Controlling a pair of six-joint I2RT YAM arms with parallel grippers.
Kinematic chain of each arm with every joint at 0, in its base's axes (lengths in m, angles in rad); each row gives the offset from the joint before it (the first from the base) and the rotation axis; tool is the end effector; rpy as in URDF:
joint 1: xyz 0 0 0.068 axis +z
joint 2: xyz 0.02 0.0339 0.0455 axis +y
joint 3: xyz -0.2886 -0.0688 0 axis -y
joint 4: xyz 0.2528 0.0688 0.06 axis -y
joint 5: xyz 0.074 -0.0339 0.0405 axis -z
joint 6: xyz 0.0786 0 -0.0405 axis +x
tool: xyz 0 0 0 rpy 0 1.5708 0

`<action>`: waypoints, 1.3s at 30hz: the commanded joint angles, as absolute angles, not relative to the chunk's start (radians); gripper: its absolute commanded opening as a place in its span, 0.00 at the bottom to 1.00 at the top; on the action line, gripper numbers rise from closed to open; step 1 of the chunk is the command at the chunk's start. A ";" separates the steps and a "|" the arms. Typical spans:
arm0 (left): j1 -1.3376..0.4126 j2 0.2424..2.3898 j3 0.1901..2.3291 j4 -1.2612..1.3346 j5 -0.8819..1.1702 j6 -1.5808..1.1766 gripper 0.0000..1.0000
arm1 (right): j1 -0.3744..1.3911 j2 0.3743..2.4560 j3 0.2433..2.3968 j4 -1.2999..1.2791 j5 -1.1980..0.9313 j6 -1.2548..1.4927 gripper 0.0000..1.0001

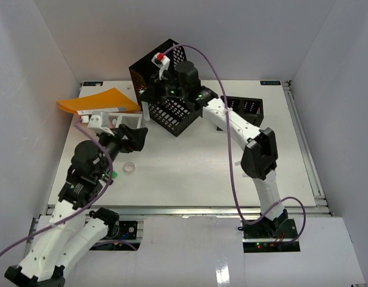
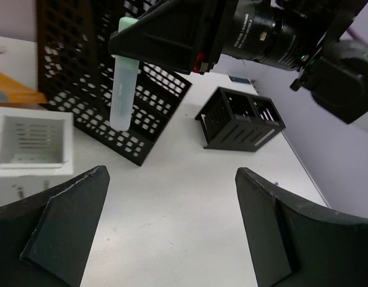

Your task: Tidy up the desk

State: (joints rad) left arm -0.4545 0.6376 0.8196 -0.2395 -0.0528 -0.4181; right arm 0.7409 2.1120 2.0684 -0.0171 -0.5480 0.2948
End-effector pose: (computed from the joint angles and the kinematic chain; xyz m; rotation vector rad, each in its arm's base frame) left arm 0.1618 -0.0745 0.3813 -0.0112 1.6651 -0.6243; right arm 0.3890 0.4113 0.4012 -0.8211 1.5709 1.2168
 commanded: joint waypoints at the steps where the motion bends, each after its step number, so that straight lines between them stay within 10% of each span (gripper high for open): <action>1: -0.454 0.515 0.826 -0.425 -0.286 -0.483 0.98 | 0.831 2.258 2.315 0.068 -0.527 0.202 0.08; 39: -0.454 0.252 0.792 -0.661 -0.396 -0.616 0.98 | 1.027 2.597 2.292 0.569 -0.133 -0.113 0.10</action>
State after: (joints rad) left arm -0.4545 0.2643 0.8058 -0.6510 -0.4210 -0.6044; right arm 1.0132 2.6080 2.3218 0.5261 -0.1348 -0.0731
